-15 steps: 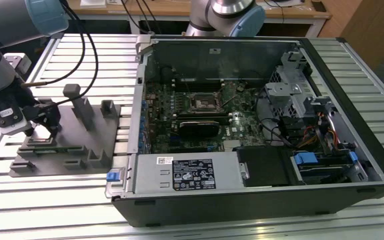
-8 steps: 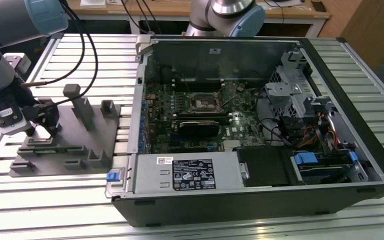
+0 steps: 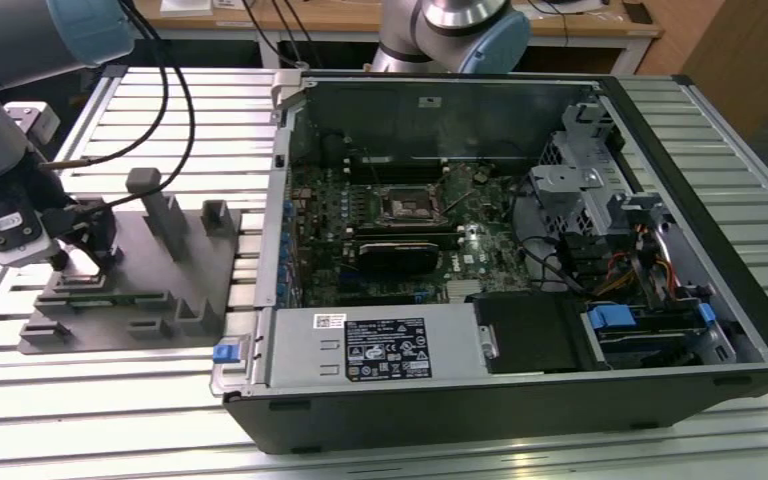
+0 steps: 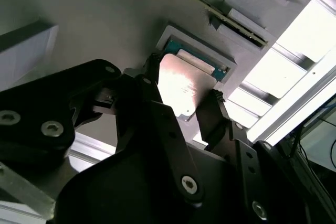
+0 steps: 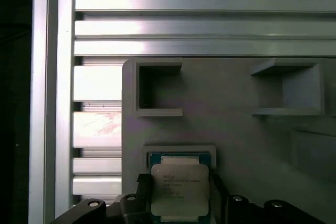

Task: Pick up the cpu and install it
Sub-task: 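Pick up the cpu and move it towards the insertion slot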

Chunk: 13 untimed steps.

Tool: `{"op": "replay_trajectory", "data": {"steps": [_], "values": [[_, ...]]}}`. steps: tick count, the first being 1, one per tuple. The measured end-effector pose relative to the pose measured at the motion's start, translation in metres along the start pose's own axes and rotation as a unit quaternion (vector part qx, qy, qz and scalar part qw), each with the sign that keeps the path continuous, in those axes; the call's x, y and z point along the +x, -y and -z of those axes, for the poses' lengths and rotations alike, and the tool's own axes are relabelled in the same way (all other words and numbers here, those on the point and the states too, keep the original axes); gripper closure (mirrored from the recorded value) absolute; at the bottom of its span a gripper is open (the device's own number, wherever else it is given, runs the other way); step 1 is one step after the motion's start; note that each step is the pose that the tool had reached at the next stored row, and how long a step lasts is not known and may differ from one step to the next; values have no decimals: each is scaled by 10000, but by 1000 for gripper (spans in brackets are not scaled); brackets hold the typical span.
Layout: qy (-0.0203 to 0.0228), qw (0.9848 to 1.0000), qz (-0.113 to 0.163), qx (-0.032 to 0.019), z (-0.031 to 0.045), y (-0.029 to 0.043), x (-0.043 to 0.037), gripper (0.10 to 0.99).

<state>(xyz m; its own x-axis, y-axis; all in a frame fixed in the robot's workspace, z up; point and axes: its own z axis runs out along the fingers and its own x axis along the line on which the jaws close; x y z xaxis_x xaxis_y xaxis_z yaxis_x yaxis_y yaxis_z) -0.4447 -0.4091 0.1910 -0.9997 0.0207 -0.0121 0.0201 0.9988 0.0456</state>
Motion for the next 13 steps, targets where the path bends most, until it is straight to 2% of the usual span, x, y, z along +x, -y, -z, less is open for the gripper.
{"op": "replay_trajectory", "data": {"steps": [10, 13], "values": [[-1, 10000, 0, -36, 193, -8, -2, 553], [-1, 10000, 0, -48, 228, -10, -3, 553]]}}
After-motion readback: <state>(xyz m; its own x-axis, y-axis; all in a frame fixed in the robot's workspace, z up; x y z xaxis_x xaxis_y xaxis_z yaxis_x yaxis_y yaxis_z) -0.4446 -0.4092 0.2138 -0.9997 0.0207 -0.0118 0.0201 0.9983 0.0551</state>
